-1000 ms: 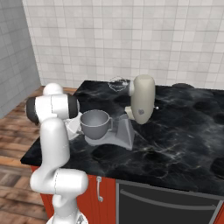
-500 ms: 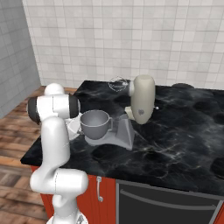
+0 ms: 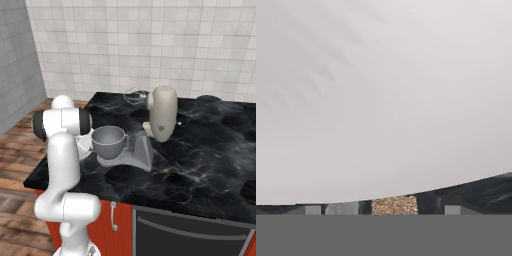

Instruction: Add butter and sugar cubes to the stand mixer bowl and then turn on the stand mixer to begin making frosting.

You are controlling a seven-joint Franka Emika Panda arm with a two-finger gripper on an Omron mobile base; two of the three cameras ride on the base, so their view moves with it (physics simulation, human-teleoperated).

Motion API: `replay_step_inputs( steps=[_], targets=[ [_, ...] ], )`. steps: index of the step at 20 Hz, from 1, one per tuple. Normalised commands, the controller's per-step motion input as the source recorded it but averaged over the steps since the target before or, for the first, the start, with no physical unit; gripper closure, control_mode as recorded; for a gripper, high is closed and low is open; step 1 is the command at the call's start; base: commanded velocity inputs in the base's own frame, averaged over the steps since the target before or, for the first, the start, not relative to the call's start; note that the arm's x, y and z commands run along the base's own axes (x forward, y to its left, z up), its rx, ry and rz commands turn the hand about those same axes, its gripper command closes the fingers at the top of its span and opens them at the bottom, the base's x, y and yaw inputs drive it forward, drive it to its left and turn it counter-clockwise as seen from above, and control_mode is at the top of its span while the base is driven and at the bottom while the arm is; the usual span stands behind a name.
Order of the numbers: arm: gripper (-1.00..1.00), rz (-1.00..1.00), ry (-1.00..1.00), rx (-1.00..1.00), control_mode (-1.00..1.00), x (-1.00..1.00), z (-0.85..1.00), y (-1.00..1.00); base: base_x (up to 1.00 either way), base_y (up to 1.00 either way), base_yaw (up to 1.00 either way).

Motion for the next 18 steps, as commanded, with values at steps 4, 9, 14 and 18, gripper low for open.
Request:
replay_step_inputs(
  steps=[4,9,14,18],
  targets=[
    [1.0,0.0,0.0,0.0,-1.0,0.0,-0.07,0.0,0.0,0.0,0.0],
    [1.0,0.0,0.0,0.0,-1.0,-0.14,0.02,0.0,0.0,0.0,0.0],
    [1.0,0.0,-0.02,0.0,-1.0,-0.23,0.49,0.08,0.0,0.0,0.0],
    [1.0,0.0,-0.08,0.0,-1.0,-0.24,0.84,0.21,0.0,0.0,0.0]
  ],
)
